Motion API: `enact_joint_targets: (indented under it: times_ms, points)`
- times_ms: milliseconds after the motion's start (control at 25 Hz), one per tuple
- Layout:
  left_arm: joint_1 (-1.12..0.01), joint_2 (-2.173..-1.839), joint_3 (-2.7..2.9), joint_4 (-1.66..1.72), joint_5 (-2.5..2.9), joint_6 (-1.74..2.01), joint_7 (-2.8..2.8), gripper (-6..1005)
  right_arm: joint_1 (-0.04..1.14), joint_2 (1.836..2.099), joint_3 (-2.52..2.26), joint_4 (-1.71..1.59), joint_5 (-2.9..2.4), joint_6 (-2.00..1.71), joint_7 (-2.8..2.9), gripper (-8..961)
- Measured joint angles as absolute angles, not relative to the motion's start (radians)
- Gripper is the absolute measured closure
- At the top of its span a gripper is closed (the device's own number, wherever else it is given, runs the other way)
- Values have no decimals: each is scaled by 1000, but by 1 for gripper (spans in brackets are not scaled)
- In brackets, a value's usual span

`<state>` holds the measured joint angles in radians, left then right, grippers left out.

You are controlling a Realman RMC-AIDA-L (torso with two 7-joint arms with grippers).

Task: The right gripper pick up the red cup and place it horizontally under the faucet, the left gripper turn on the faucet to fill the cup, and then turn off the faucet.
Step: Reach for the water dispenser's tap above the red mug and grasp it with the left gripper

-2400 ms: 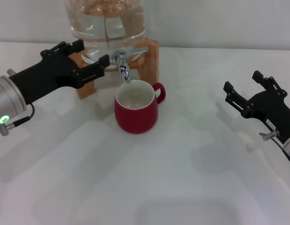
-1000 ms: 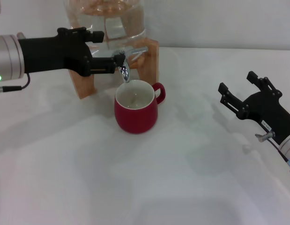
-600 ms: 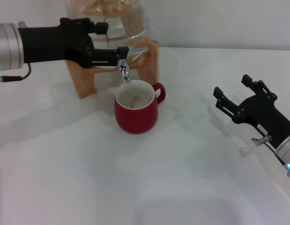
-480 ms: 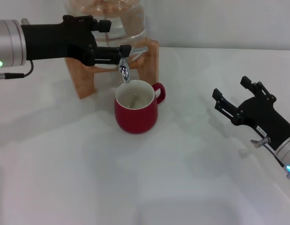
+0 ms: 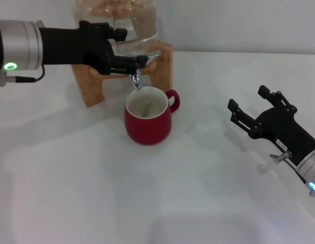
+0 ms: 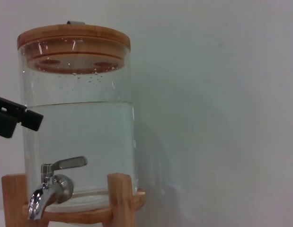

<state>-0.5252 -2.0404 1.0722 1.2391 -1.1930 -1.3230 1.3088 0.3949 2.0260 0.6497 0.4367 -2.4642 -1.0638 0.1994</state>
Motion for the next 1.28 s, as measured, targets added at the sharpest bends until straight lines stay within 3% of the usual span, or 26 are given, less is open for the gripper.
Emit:
enact_joint_targets:
  times_ms: [1280]
  points:
    - [-618, -2060, 1081, 1170, -1136, -1302, 1370, 153, 402, 2026, 637, 439, -2457, -1060, 199, 83]
